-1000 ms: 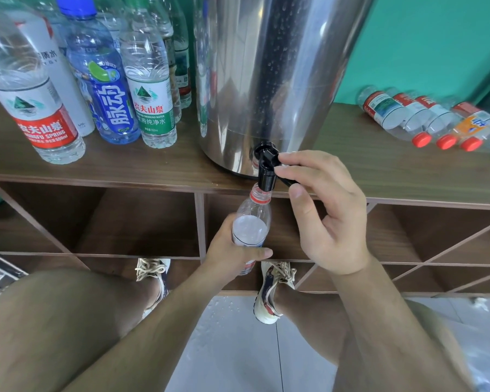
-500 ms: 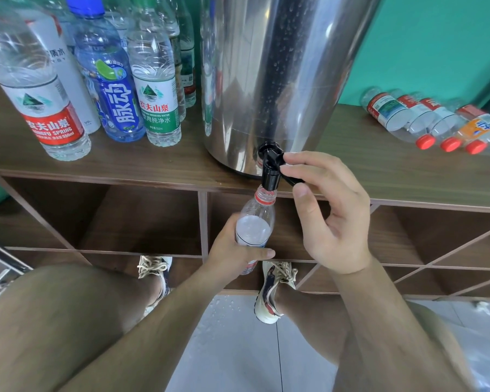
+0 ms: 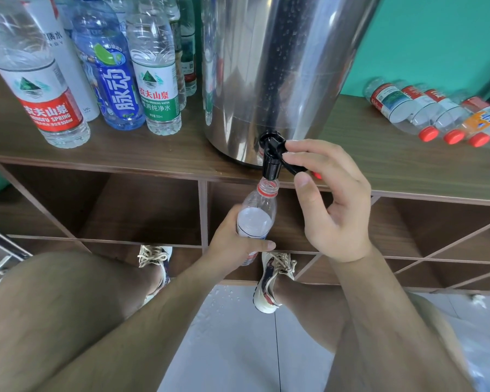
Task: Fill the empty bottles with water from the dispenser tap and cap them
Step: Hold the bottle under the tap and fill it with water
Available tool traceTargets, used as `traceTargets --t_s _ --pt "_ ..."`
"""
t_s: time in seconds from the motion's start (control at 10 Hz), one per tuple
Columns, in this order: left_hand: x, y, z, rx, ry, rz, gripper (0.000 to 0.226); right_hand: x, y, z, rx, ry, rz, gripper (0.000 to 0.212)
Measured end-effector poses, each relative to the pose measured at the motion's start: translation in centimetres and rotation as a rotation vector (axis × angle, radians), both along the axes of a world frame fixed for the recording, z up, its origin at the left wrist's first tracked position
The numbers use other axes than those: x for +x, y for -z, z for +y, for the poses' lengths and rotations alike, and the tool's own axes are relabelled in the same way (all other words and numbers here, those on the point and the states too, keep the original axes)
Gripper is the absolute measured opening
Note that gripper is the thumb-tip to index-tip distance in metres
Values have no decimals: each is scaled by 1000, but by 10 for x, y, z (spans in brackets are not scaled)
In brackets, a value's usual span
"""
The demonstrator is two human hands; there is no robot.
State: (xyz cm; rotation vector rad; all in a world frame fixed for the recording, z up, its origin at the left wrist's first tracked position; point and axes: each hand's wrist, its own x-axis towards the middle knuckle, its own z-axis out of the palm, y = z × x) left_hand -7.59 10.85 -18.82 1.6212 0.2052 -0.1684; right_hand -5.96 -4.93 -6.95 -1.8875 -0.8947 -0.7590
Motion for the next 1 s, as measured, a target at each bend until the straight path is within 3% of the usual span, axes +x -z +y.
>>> traceTargets --t_s 0.3,0.6,1.0 --pt "-1 1 1 -23 -2 -2 69 5 1 -6 44 -70 25 35" --pt "-2 -2 0 -33 0 -5 78 6 3 -7 63 -75 34 36" --pt "-4 -5 0 -44 -11 -7 70 7 4 -6 72 -73 35 35"
